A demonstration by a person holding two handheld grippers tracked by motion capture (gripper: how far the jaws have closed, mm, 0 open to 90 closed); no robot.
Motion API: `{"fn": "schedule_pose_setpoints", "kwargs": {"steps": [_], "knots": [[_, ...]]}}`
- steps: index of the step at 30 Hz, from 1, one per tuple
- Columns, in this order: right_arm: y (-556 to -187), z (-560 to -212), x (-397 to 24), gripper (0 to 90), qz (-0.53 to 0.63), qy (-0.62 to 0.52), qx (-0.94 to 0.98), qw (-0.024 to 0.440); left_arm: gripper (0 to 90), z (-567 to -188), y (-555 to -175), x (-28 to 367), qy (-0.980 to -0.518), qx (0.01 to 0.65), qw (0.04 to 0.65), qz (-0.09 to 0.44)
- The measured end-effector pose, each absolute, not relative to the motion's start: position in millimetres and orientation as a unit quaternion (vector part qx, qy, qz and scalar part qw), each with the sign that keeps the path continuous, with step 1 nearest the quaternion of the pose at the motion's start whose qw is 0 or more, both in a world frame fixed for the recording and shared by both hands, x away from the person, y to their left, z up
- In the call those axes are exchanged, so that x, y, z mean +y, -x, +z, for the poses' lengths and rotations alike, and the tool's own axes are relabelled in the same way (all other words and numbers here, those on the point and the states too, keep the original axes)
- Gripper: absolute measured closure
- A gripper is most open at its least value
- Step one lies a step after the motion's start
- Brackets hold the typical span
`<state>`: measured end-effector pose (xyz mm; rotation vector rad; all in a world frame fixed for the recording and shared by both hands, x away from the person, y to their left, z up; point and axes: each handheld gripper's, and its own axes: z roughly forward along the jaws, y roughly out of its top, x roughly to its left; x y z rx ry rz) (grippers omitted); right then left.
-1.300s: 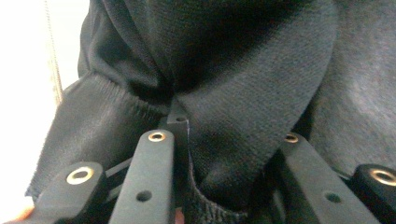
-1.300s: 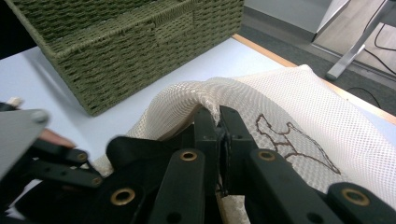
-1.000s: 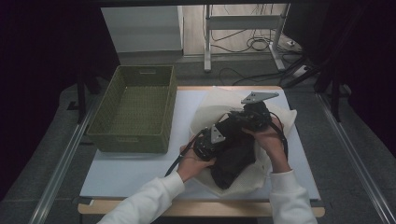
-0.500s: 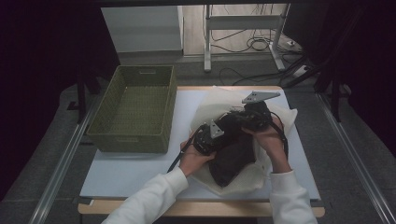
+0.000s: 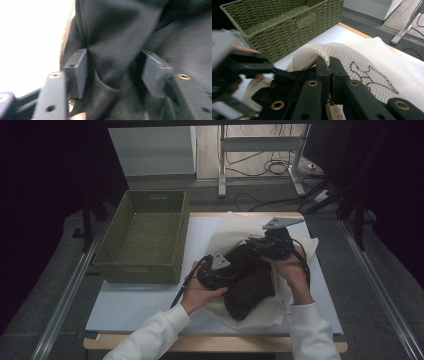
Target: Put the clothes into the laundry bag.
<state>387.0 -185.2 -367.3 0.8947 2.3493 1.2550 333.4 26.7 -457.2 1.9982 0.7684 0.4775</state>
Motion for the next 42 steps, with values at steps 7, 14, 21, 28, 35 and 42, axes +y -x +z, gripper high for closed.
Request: {"fn": "schedule_pose_setpoints", "kwargs": {"steps": [7,14,21,28,35,42], "knots": [[-387.1,-367.4,-185.2,86.7,0.44,-0.315,0.824,0.166,34.7,-439.1,-311.0,41.7,-0.801,0.308,0.486,0.166],[-387.5,-367.8,-185.6,86.7,0.44,-0.315,0.824,0.166,32.3,-445.2,-292.0,34.0,-0.815,0.284,0.484,0.145],[-387.7,-368.2,-186.1,86.6,0.44,-0.315,0.825,0.165,70.4,-448.0,-279.7,25.6,-0.829,0.24,0.49,0.117],[-388.4,-369.2,-186.0,86.6,0.439,-0.316,0.825,0.164,89.6,-464.0,-282.4,4.6,-0.854,0.213,0.467,0.09],[-388.6,-369.3,-186.4,86.6,0.439,-0.316,0.825,0.161,90.0,-486.8,-296.8,-15.6,-0.877,0.212,0.416,0.113],[-387.1,-368.7,-184.1,86.6,0.44,-0.313,0.828,0.153,90.0,-496.2,-314.5,-20.3,-0.879,0.234,0.389,0.145]]}}
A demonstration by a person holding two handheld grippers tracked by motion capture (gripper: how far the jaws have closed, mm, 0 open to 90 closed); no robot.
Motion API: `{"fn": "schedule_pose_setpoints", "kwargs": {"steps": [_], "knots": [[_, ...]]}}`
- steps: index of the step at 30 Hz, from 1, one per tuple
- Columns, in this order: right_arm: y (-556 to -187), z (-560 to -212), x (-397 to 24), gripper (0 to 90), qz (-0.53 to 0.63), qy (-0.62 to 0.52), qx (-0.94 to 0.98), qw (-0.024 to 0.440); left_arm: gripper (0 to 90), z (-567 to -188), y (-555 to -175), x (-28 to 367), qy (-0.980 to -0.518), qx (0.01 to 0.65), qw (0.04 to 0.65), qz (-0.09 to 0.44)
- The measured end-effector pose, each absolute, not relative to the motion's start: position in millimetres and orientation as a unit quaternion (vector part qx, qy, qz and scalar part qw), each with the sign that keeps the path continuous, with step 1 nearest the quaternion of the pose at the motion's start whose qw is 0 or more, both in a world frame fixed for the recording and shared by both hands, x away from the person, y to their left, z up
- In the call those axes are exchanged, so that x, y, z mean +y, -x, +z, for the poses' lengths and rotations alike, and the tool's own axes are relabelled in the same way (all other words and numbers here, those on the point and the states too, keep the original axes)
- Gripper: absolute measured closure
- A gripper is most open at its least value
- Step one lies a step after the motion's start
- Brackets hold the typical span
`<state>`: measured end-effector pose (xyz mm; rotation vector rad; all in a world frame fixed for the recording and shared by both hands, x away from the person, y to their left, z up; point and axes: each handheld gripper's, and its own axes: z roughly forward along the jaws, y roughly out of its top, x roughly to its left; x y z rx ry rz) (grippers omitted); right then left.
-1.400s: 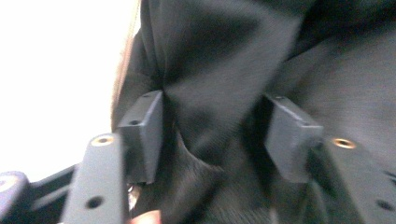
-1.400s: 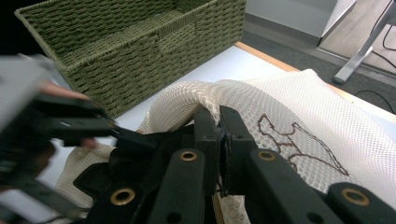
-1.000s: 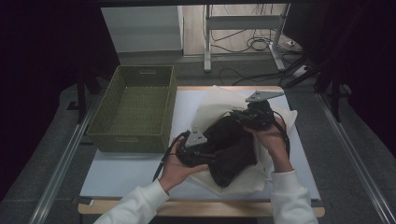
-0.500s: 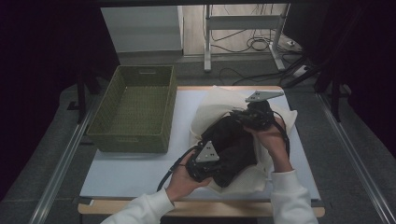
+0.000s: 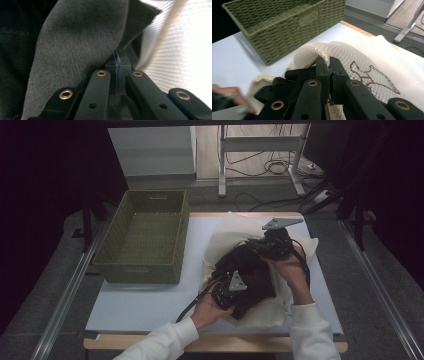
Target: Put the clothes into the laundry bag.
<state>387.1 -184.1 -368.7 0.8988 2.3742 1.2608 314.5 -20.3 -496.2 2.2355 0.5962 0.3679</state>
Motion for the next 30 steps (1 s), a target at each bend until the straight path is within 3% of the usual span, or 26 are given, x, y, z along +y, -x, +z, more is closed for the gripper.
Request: {"fn": "schedule_pose_setpoints", "kwargs": {"steps": [8,14,23,30], "knots": [[-385.6,-367.8,-182.2,86.6,0.438,-0.311,0.83,0.151,90.0,-495.8,-324.0,-34.3,-0.883,0.235,0.363,0.181],[-385.6,-368.0,-182.2,86.7,0.439,-0.311,0.829,0.149,90.0,-496.0,-340.7,-35.4,-0.879,0.253,0.372,0.16],[-386.3,-368.5,-182.5,86.7,0.443,-0.312,0.828,0.146,90.0,-497.5,-356.2,-40.6,-0.87,0.27,0.376,0.172],[-387.9,-369.4,-185.5,86.7,0.446,-0.316,0.825,0.145,90.0,-495.7,-349.0,-36.7,-0.868,0.263,0.388,0.161]]}}
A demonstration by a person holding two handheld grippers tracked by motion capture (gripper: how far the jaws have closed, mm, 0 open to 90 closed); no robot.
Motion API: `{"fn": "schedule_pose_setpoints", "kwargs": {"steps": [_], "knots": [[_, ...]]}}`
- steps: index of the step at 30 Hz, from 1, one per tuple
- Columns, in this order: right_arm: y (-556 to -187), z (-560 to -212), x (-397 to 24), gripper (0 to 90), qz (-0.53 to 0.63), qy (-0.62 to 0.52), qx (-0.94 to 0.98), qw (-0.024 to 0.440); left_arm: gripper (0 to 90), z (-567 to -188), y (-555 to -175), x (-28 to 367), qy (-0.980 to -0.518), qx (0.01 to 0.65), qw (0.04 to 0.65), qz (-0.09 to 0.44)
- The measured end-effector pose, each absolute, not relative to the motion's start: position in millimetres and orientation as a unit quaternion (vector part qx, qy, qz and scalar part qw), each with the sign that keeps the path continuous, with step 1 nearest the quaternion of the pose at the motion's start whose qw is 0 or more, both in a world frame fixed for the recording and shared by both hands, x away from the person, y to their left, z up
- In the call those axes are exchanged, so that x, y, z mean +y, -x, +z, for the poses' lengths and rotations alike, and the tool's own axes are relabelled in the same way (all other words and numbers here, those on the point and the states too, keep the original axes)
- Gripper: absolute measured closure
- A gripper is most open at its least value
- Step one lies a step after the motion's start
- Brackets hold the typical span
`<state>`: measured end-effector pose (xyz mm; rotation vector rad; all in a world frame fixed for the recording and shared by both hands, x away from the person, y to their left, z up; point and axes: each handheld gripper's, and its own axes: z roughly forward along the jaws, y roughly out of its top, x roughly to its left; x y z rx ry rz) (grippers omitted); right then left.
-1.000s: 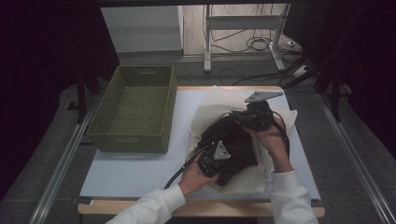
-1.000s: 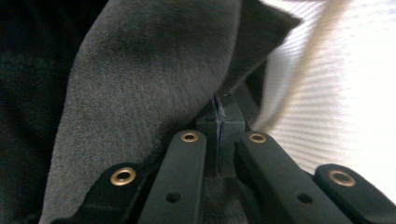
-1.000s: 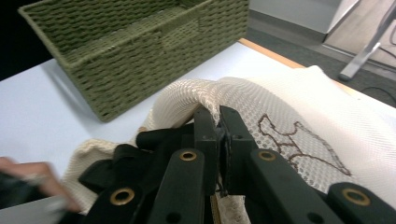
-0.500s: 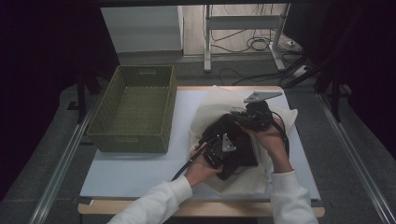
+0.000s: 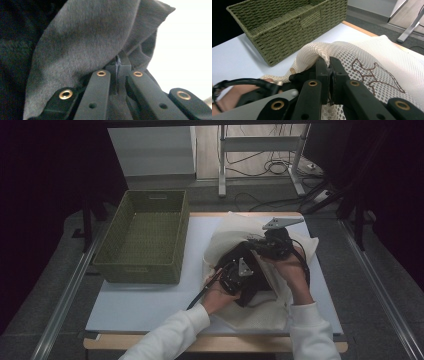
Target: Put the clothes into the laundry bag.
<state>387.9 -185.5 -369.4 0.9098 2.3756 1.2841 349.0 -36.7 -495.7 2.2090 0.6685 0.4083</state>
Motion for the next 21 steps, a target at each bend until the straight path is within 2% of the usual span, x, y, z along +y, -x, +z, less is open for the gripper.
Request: {"fn": "schedule_pose_setpoints", "kwargs": {"steps": [13,15,21], "knots": [[-389.6,-369.7,-188.2,86.7,0.447,-0.319,0.822,0.148,89.8,-481.5,-311.5,8.8,-0.857,0.254,0.441,0.08],[-389.8,-369.8,-188.3,86.7,0.447,-0.319,0.822,0.15,89.7,-488.2,-307.8,13.5,-0.863,0.251,0.435,0.058],[-390.4,-370.4,-188.3,86.6,0.447,-0.32,0.822,0.149,89.3,-504.4,-308.5,2.9,-0.876,0.244,0.412,0.056]]}}
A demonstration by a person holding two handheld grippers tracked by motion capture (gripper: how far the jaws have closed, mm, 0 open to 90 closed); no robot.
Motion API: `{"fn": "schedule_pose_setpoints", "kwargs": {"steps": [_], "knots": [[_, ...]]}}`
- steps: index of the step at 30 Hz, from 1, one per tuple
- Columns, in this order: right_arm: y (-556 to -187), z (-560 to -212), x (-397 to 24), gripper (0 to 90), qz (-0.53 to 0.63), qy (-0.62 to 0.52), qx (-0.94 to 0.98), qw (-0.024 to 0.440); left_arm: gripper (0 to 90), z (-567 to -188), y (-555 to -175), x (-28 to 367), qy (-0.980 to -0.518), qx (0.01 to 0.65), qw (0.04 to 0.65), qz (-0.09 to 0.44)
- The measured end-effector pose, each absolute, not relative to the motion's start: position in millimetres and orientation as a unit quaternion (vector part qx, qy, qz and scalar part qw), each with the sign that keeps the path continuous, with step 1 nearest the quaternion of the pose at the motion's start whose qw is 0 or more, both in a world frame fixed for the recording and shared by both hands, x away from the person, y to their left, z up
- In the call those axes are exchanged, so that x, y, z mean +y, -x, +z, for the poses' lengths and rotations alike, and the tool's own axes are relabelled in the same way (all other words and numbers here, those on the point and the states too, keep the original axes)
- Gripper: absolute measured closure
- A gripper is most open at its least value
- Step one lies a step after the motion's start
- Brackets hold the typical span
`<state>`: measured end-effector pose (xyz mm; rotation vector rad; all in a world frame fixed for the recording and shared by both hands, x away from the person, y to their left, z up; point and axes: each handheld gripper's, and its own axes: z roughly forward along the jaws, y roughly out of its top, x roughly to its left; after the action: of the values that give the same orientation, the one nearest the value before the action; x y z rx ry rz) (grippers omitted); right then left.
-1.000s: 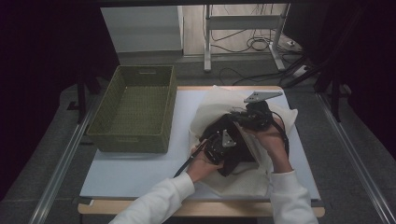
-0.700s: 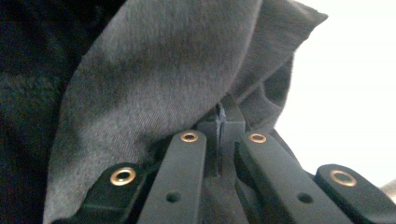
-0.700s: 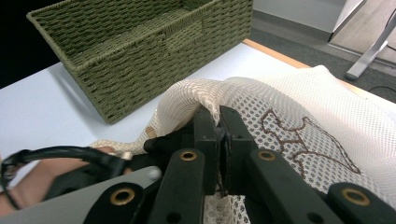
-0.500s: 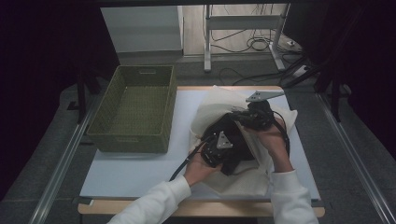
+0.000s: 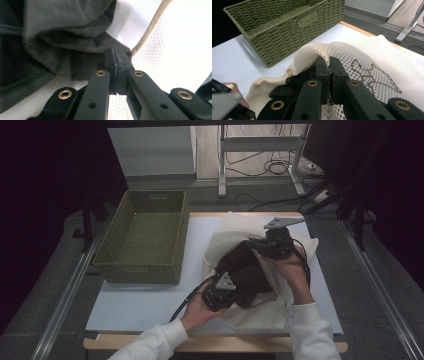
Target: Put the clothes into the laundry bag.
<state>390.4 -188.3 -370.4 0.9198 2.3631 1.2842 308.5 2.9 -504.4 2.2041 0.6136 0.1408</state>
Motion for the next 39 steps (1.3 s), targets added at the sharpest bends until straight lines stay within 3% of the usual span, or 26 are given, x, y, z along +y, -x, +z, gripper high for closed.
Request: {"fn": "schedule_pose_setpoints", "kwargs": {"steps": [15,21,39], "knots": [[-390.1,-370.2,-189.0,86.6,0.446,-0.321,0.822,0.15,89.8,-507.8,-297.5,-12.6,-0.886,0.197,0.418,0.038],[-389.2,-369.8,-187.7,86.6,0.443,-0.32,0.823,0.153,89.9,-520.0,-310.4,-20.7,-0.88,0.227,0.417,0.023],[-389.0,-369.6,-187.6,86.6,0.442,-0.319,0.824,0.153,90.0,-528.7,-337.0,-25.9,-0.884,0.261,0.384,0.059]]}}
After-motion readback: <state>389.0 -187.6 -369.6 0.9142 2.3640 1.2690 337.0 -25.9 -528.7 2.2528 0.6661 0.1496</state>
